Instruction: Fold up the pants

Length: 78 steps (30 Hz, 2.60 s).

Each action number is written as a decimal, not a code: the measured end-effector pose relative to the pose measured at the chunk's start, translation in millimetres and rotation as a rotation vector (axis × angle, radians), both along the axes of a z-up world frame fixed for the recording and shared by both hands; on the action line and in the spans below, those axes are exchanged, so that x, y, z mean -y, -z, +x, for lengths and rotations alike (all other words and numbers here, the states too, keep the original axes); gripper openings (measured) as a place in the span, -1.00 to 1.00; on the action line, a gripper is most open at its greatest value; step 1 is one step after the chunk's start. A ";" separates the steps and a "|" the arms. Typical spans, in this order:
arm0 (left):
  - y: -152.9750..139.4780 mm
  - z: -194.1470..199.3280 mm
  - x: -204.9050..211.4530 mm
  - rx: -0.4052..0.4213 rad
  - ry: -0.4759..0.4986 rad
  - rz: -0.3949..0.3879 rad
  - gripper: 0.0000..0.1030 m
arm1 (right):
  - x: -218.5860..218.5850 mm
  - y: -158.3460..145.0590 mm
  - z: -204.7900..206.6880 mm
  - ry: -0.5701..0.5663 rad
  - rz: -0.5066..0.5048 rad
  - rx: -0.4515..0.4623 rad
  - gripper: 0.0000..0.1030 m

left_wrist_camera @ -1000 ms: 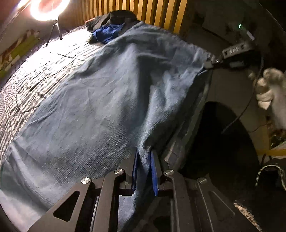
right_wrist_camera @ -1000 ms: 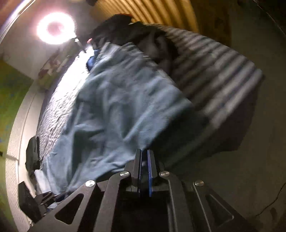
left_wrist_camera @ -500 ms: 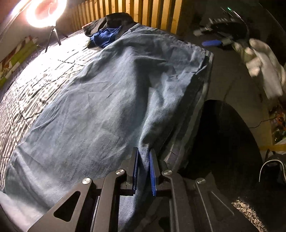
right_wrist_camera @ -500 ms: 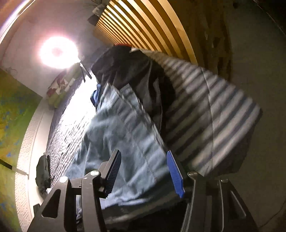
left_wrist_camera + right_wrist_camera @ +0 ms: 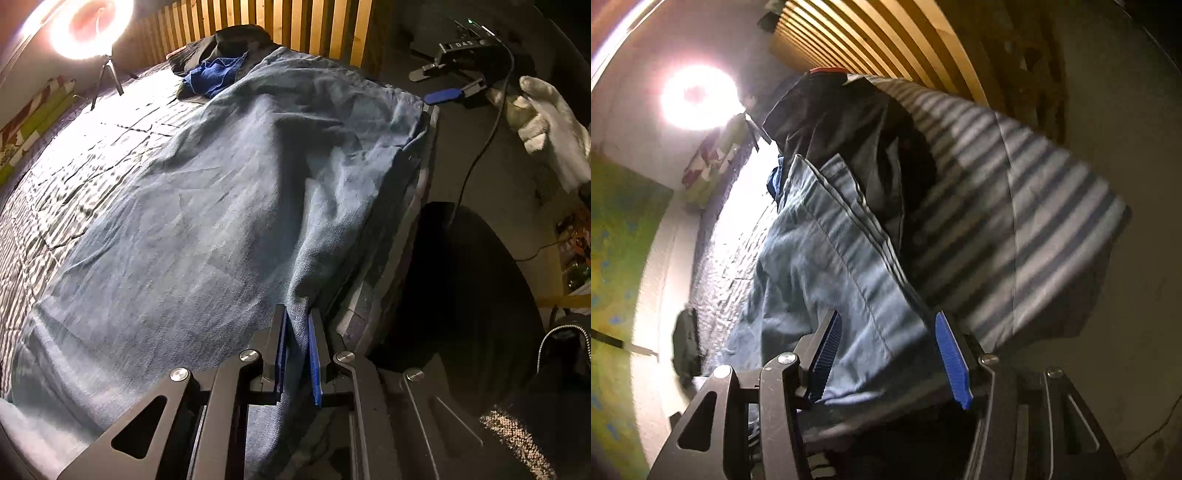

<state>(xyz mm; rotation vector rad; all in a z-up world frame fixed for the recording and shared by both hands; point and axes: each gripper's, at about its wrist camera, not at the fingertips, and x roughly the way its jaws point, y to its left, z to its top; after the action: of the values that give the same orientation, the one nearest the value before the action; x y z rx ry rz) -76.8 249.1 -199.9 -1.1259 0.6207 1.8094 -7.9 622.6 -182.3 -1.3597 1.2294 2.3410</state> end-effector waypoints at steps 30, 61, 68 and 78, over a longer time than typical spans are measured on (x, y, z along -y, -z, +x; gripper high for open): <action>0.3 9.1 10.0 0.025 0.025 -0.008 -0.77 | 24.7 6.1 15.3 -0.068 0.247 0.165 -0.78; 3.3 -30.0 72.7 0.079 -0.189 -0.014 -0.67 | 7.4 -26.3 -175.6 -0.268 0.287 -0.144 -0.80; 2.2 -30.3 66.4 0.079 -0.192 -0.013 -0.66 | 0.0 -53.3 -156.1 -0.236 0.351 -0.189 -0.92; 0.7 -32.8 61.3 0.070 -0.185 -0.015 -0.66 | 3.1 -44.4 -176.9 -0.187 0.419 -0.134 -0.94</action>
<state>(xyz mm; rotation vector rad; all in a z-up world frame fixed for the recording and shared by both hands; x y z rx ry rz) -109.5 187.8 -200.6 -1.2864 0.5035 1.9147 -184.8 619.5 -137.8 -1.2329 0.6016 2.6560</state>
